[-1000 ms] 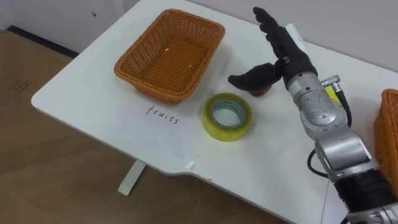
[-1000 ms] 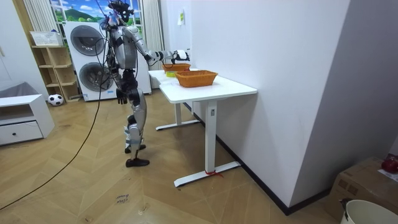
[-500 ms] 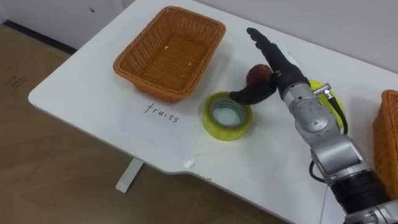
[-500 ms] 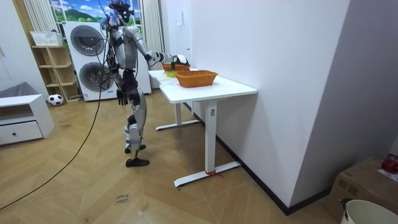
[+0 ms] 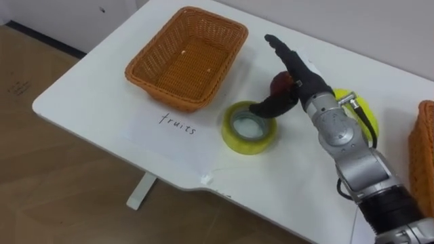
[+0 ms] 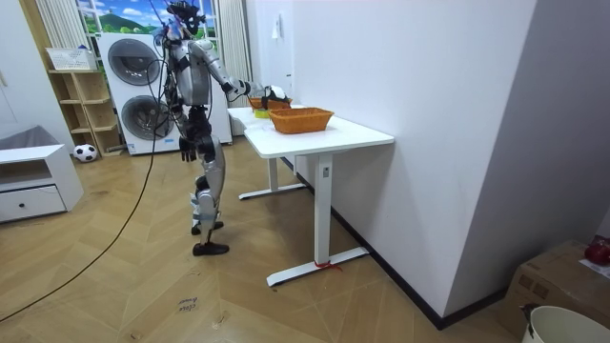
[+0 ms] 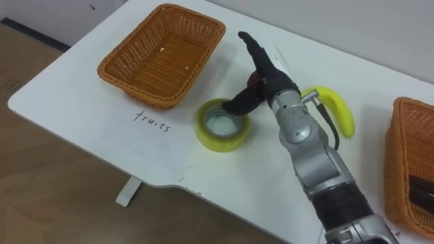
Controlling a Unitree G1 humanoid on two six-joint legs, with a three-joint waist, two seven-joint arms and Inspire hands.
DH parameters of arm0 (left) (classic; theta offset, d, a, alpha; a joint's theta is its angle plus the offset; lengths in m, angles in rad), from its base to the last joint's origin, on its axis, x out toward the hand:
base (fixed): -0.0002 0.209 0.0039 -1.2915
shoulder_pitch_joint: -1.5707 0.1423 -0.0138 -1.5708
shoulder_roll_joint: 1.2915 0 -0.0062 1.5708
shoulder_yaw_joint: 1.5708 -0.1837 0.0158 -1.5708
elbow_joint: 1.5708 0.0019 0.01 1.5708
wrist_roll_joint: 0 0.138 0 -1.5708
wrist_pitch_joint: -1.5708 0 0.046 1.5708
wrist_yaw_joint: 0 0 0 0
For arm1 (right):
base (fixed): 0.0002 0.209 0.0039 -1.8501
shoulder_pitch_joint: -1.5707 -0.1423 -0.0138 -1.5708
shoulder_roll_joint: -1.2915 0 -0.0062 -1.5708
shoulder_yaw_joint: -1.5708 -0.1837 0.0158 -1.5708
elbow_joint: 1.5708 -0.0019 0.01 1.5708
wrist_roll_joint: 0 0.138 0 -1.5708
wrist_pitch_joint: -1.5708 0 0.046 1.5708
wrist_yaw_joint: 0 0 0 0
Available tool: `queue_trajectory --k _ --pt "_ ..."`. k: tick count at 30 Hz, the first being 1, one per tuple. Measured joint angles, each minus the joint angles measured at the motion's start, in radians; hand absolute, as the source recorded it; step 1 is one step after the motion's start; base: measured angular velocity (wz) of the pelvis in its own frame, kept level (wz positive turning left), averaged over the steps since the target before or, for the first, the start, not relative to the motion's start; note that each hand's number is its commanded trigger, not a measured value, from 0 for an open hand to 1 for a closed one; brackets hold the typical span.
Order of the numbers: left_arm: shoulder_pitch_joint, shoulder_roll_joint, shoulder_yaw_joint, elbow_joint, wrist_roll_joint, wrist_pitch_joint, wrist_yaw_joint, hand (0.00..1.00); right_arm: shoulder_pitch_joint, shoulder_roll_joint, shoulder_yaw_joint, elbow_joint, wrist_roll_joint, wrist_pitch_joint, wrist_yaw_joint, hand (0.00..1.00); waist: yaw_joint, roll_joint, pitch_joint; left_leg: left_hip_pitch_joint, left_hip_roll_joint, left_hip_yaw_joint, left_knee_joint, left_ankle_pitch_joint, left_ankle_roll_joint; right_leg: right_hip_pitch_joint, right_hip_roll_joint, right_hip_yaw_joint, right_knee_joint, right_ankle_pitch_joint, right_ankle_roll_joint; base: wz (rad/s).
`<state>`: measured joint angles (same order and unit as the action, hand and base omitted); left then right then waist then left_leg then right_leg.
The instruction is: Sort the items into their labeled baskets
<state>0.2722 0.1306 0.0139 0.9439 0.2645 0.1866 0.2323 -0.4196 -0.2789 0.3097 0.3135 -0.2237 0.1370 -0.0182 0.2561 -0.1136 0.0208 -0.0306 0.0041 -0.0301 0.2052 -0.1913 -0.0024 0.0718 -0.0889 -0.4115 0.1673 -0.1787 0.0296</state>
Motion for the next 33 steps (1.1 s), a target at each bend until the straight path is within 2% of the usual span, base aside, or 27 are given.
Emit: queue_trajectory --k 10,17,27,29,31,33 --pt "-0.022 0.004 0.001 0.005 0.001 0.005 -0.019 0.00 0.000 0.010 0.025 -0.007 -0.162 0.010 0.026 0.00 0.010 -0.001 -0.0012 -0.013 0.001 0.007 0.003 0.000 0.000 -0.017 0.001 0.002 0.003 0.000 0.000 -0.03" --pt "-0.046 0.021 0.003 0.017 0.002 -0.007 -0.017 0.00 0.000 0.010 0.042 -0.008 -0.257 0.016 0.032 0.00 0.026 -0.001 -0.0015 -0.011 -0.001 -0.001 0.007 0.000 -0.001 -0.010 0.001 0.001 0.000 0.000 0.000 0.02" --pt "-0.058 0.025 0.003 0.010 0.004 -0.015 -0.017 0.00 -0.004 0.009 0.042 -0.013 -0.375 0.016 0.041 0.00 0.026 0.000 -0.0028 -0.013 0.000 0.000 0.007 0.000 -0.001 -0.011 0.002 0.000 0.000 0.000 0.000 0.00" --pt "-0.064 0.025 0.003 0.013 0.003 -0.017 -0.017 0.00 -0.006 0.009 0.043 -0.014 -0.398 0.015 0.044 0.00 0.027 -0.002 -0.0039 -0.014 0.001 0.000 0.007 0.000 -0.001 -0.011 0.003 0.003 0.000 0.000 0.000 0.00" --pt "-0.063 0.026 0.002 0.013 0.002 -0.022 -0.016 0.00 -0.008 0.009 0.060 -0.016 -0.454 0.015 0.044 0.00 0.027 -0.008 -0.0095 -0.013 0.001 0.006 0.001 0.001 -0.001 -0.015 0.004 0.018 0.000 0.000 0.000 -0.07" --pt "-0.065 0.027 0.000 0.013 0.002 -0.022 -0.014 0.00 -0.008 0.009 0.073 -0.021 -0.471 0.015 0.050 0.00 0.028 -0.011 -0.0117 -0.012 0.001 0.011 0.000 0.001 -0.002 -0.017 0.004 0.028 0.000 0.000 0.000 -0.07"
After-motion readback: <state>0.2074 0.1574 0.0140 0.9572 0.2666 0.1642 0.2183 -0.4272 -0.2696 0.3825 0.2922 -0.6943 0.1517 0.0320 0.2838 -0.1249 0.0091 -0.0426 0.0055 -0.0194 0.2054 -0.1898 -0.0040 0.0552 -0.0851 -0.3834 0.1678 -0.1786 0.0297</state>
